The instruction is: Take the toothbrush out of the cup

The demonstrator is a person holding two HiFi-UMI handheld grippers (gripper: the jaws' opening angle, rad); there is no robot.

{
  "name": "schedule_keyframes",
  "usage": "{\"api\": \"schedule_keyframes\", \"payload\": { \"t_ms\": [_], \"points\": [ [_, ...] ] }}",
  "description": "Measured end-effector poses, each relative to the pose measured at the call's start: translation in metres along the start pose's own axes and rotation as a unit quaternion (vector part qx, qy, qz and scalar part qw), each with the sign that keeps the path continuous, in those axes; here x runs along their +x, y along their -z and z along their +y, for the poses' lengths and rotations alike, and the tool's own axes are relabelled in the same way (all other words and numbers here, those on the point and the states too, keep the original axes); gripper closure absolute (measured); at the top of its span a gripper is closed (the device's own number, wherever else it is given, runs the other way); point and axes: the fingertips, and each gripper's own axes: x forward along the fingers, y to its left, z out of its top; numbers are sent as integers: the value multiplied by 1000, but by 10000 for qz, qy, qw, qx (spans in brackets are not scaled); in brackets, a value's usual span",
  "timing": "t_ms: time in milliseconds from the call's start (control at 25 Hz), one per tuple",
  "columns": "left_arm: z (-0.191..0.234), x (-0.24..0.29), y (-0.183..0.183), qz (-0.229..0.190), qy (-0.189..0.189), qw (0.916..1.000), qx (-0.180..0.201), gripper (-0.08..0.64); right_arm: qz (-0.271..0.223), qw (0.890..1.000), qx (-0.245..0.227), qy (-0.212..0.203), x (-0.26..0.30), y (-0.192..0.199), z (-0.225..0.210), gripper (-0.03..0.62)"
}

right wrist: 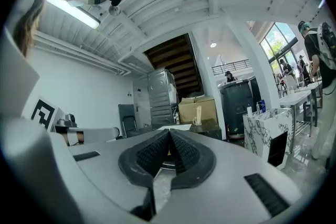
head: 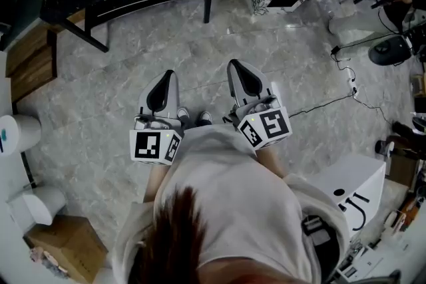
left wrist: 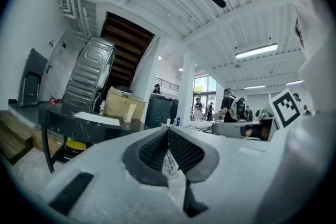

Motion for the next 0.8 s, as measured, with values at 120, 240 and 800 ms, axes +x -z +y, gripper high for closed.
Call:
{"api": "schedule_keyframes", "payload": {
  "t_ms": [120,240,800],
  "points": [
    [-5,-1,0,45,96,9999,37,545,20,9999,-97,-42,-3,0,1,577],
    [-10,-1,0,49,170,9998,106,545,-60,9995,-265,-186,-6,-3,6,577],
    [1,25,2,106,256,9996,74,545,131,9993,-345,-80,11,7,-11,575]
  ]
}}
